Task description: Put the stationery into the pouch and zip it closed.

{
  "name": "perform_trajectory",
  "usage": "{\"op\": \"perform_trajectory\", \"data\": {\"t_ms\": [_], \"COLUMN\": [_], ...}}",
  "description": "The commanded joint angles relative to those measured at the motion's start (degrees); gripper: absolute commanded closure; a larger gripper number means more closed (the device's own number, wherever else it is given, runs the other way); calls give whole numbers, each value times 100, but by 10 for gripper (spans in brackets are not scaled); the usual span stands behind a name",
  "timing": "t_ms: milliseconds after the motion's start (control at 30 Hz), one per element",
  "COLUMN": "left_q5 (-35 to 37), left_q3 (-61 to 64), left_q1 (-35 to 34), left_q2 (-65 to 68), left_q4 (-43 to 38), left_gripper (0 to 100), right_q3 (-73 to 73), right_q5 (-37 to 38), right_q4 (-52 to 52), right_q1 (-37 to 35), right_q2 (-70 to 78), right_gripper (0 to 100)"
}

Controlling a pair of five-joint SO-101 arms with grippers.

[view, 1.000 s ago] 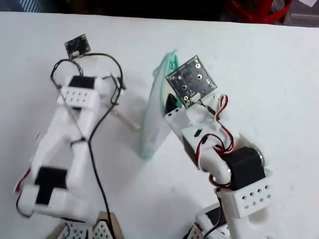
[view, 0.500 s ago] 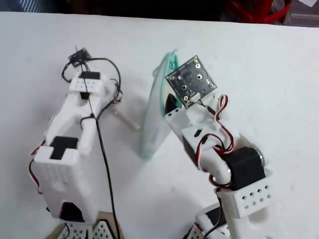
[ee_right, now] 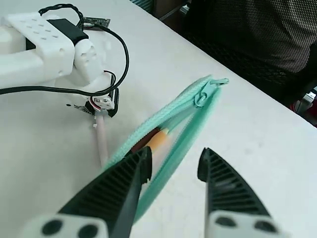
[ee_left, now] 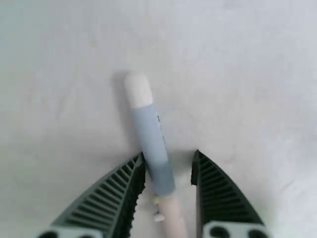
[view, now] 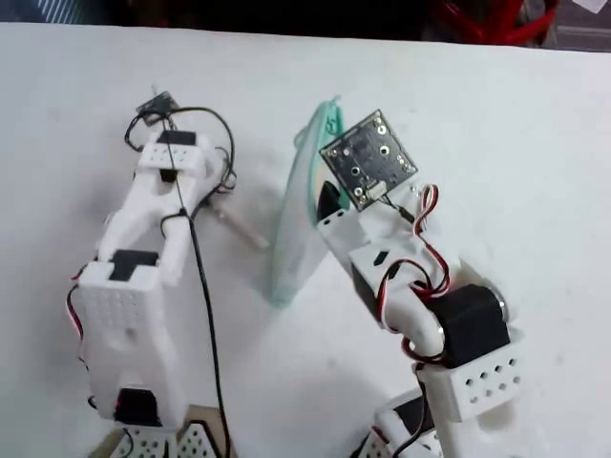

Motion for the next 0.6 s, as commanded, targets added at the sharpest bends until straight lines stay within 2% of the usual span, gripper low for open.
{"op": "perform_trajectory", "data": {"t_ms": [0, 100, 233, 400, 567], "left_q5": [-9, -457, -492, -545, -1187], "left_q3": [-387, -431, -466, -1029, -1714], "left_q1": [-92, -66, -92, -136, -110], "left_q2": [92, 101, 31, -769, -2193], "left_q4": [149, 132, 237, 1459, 2541], "left_gripper": [941, 978, 976, 976, 976], "right_q3": [0, 0, 9, 9, 9], "right_q5": [0, 0, 0, 0, 0], "right_q4": [-4, -4, -4, -4, -4], "right_q1": [4, 4, 4, 4, 4], "right_q2": [22, 22, 22, 22, 22], "right_gripper": [843, 843, 843, 843, 843]}}
